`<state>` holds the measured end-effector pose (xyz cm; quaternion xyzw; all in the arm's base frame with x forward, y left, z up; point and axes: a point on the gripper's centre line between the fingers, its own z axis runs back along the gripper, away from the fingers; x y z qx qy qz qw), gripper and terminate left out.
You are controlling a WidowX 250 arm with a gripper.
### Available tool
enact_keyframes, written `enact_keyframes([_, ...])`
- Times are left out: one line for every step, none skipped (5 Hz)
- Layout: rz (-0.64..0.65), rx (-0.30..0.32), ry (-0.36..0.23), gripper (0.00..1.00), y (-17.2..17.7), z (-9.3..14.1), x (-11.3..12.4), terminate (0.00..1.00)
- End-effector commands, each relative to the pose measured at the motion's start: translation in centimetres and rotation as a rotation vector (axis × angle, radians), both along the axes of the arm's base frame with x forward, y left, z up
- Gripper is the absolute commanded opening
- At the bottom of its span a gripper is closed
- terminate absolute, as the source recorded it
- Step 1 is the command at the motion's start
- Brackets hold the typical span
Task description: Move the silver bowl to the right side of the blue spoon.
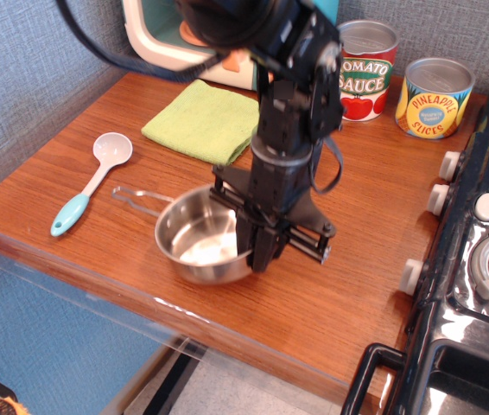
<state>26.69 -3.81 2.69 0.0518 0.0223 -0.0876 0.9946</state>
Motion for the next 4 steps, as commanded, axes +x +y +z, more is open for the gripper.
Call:
enact_keyframes([-0.029,-0.003,0.011,0.0,0.0,0.0,0.3,0.0])
enact_keyframes([-0.077,-0.019,-0.035,1.0,-0.7,1.1,-0.2,0.0])
enact_keyframes([-0.116,-0.054,-0.12,1.0,-1.0,2.9,0.1,0.0])
enact_keyframes([-0.141,-0.078,-0.238,1.0,-0.8,5.7,0.9,0.0])
